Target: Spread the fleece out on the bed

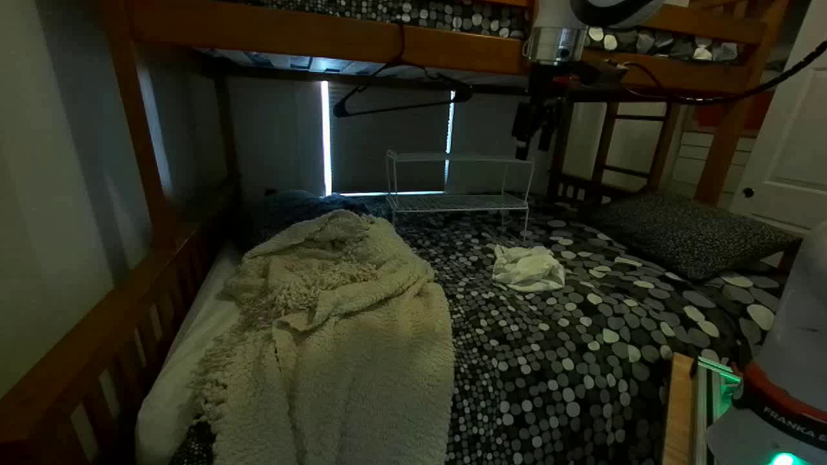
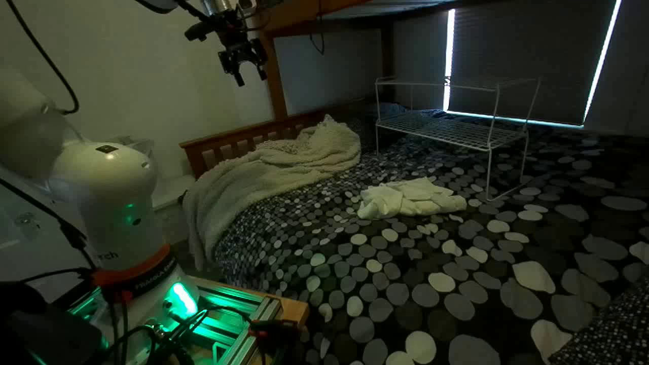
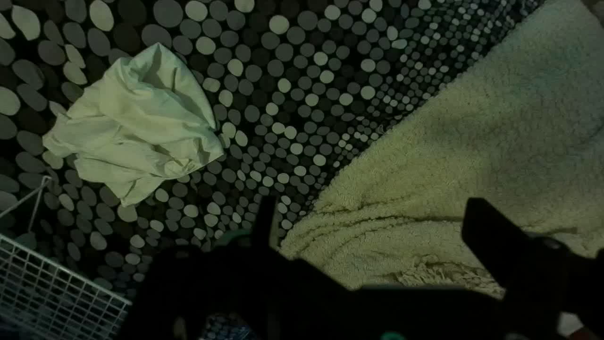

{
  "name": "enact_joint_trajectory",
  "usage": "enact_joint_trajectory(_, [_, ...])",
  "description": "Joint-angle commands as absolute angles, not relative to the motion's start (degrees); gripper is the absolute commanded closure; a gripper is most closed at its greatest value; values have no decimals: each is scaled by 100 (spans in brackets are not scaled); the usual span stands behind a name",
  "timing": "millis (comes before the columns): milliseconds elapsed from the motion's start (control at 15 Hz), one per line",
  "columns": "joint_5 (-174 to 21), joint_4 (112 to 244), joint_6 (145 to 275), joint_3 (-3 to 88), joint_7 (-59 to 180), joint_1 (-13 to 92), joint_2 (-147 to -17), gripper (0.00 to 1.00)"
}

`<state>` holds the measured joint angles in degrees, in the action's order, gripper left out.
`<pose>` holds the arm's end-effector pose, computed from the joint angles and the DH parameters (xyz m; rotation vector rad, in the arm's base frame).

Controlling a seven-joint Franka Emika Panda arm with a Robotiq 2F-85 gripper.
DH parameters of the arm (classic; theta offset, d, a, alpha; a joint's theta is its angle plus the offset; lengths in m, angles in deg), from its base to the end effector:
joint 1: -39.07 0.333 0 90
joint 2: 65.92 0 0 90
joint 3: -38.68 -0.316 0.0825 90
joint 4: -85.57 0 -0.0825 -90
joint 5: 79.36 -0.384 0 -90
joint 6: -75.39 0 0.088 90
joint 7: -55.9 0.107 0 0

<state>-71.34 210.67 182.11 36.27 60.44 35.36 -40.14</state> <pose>0.4301 -0.0178 0.5786 2.9818 -0.1092 0.1981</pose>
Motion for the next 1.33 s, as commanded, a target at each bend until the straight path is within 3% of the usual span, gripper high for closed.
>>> enact_joint_trajectory(0, [-7108, 21052, 18193, 3681, 6068, 3606, -4020, 0])
enact_joint_trajectory(533, [-7231, 20896, 18372, 3721, 6090, 3621, -4198, 0])
enact_joint_trajectory(800, [-8187, 20000, 18910, 3846, 6427, 3685, -5278, 0])
enact_joint_trajectory(1267, [-8794, 18075, 18635, 3622, 8278, 3957, -7718, 0])
